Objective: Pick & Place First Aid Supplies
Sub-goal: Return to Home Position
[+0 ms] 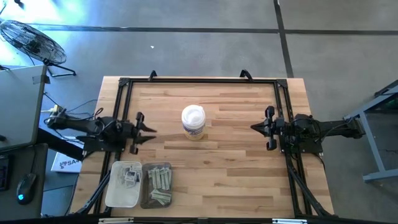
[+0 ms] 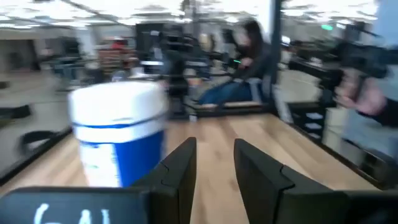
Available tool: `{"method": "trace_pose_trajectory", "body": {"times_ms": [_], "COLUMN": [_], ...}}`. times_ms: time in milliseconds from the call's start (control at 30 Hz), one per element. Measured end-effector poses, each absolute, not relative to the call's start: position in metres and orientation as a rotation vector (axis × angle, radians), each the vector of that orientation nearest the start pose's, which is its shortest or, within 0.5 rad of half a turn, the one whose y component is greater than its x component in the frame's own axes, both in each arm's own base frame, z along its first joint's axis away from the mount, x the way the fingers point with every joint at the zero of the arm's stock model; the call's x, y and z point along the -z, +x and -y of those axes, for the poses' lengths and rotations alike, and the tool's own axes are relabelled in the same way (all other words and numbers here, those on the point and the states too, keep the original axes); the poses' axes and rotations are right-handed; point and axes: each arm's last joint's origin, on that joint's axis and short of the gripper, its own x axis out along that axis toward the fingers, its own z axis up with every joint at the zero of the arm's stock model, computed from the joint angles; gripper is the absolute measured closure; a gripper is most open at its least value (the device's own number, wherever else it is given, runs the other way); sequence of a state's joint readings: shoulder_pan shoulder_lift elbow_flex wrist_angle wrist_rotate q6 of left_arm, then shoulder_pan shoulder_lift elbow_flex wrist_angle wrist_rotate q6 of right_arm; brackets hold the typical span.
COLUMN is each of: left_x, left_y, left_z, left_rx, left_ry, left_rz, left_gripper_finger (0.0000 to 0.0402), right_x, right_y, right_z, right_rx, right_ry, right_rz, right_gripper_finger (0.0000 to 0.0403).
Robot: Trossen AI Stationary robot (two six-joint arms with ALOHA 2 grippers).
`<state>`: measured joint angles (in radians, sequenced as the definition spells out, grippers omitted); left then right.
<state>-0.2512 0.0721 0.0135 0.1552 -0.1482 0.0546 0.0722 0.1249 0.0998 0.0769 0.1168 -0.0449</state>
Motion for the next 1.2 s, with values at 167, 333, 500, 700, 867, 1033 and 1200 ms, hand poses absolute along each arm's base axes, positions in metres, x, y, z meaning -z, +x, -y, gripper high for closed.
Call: {"method": "trace_pose_trajectory", "body": {"times_ms": [167,333,500,700,867,1033,1200], "left_x": [-0.176,-0.171,-0.169,-0.168,-0.166,-0.165,-0.163], "left_y": [0.101,0.101,0.101,0.101,0.101,0.101,0.101], "left_z": [0.006,-0.004,-0.008,-0.009,-0.009,-0.009,-0.006], "left_rx": [-0.016,-0.109,-0.168,-0.187,-0.195,-0.195,-0.09], "left_ry": [-0.007,-0.007,0.001,0.022,0.023,0.029,0.026], "left_rz": [0.086,0.037,0.013,0.003,-0.024,-0.04,-0.051], "left_gripper_finger": [0.0296,0.0296,0.0296,0.0296,0.0296,0.0301,0.0343], "right_x": [-0.195,-0.193,-0.174,-0.167,-0.167,-0.167,-0.167], "right_y": [0.101,0.101,0.105,0.105,0.105,0.105,0.105], "right_z": [-0.004,-0.004,-0.005,-0.005,-0.005,-0.005,-0.005], "right_rx": [0.046,0.045,0.031,0.027,0.029,0.03,0.03], "right_ry": [-0.053,0.015,0.039,0.021,0.018,0.018,0.018], "right_rz": [0.048,0.029,0.052,-0.005,-0.012,-0.004,-0.004], "right_gripper_finger": [0.0396,0.0394,0.0395,0.0398,0.0398,0.0398,0.04]}}
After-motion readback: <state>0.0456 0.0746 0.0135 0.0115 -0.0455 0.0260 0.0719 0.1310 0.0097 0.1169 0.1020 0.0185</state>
